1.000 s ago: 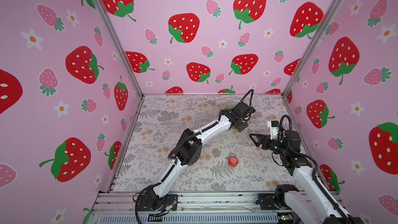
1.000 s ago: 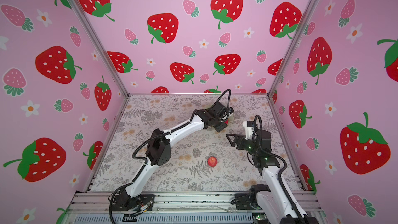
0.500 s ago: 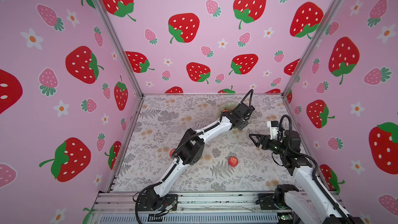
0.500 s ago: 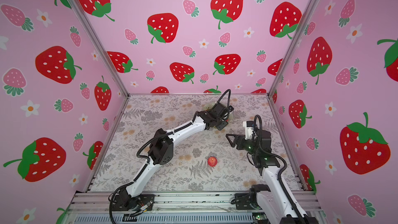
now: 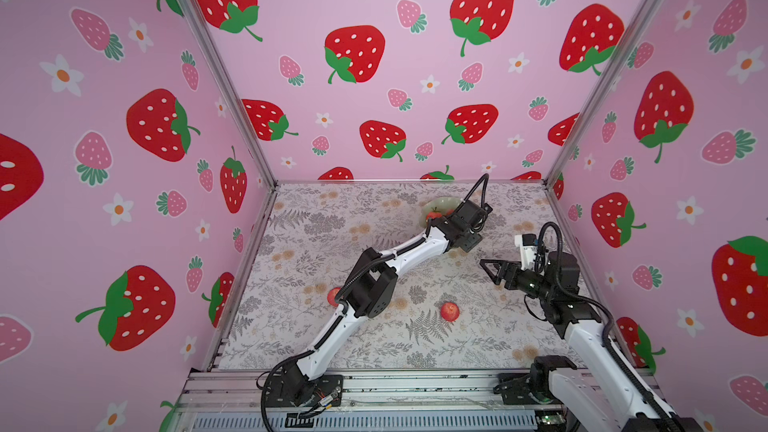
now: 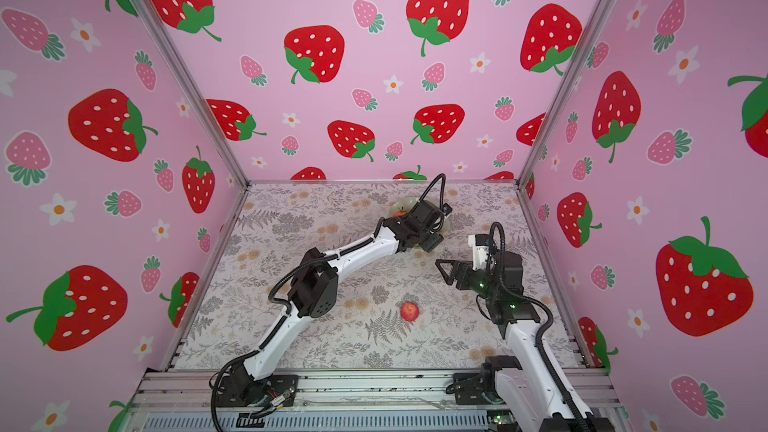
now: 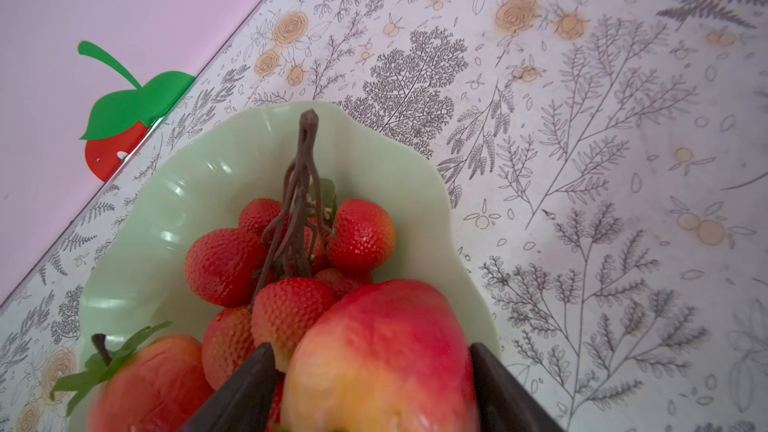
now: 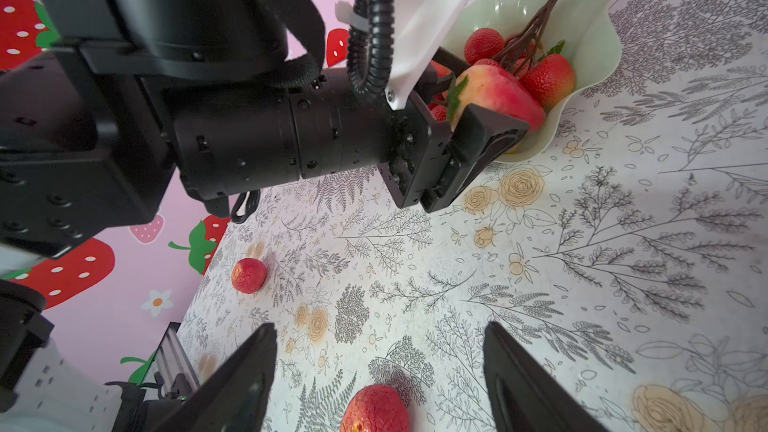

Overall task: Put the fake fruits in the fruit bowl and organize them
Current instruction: 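Move the left gripper to the round red fruit nearer the robot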

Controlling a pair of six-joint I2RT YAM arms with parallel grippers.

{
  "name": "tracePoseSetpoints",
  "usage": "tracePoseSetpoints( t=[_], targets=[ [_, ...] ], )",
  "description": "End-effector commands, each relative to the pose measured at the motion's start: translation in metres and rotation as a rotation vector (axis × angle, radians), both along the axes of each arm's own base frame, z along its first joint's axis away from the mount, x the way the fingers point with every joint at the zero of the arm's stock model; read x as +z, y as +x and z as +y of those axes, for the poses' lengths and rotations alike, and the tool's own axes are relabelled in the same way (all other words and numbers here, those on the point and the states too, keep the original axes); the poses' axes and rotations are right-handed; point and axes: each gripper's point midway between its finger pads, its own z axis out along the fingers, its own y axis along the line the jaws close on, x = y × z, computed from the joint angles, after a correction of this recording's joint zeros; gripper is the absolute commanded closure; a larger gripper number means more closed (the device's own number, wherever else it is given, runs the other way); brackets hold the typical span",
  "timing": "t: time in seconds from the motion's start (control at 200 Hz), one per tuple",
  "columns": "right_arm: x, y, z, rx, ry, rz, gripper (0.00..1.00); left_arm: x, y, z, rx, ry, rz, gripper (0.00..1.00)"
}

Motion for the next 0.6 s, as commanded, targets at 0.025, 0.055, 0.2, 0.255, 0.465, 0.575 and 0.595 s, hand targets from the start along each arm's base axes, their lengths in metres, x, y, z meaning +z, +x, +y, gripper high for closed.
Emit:
tracePoseSetpoints(
  t=[0.025,0.055,0.2,0.255,0.465,0.575,0.595],
  targets=[
    [-0.002,0.0,0.0,0.001,0.009,0.006,0.21,0.066,-0.007,-0.009,-0.057,-0.123,-0.094,0.24],
    [-0.002,0.0,0.0,0.001,0.01,0.006,0.21,0.074,-0.008,-0.008,-0.063,-0.135,-0.103,0.24],
    [0.001,0.003,-0.001,-0.003,-0.003,-0.003,0.21,0.11,-0.023,0.003,-0.091,-0.173,-0.138,0.24],
    [0.002,0.005,-0.001,-0.003,-0.008,-0.004,0.21,0.122,-0.033,0.012,-0.097,-0.182,-0.142,0.24],
    [-0.023,-0.001,-0.009,-0.019,-0.09,0.059,0.21,0.093,-0.094,0.087,0.023,-0.15,0.0,0.24],
    [-0.042,-0.015,-0.007,0.001,-0.084,0.106,0.21,0.048,-0.151,0.109,0.015,-0.15,0.108,0.25],
    [-0.045,-0.018,-0.006,0.009,-0.076,0.118,0.21,0.04,-0.163,0.111,0.005,-0.149,0.123,0.25]
  ],
)
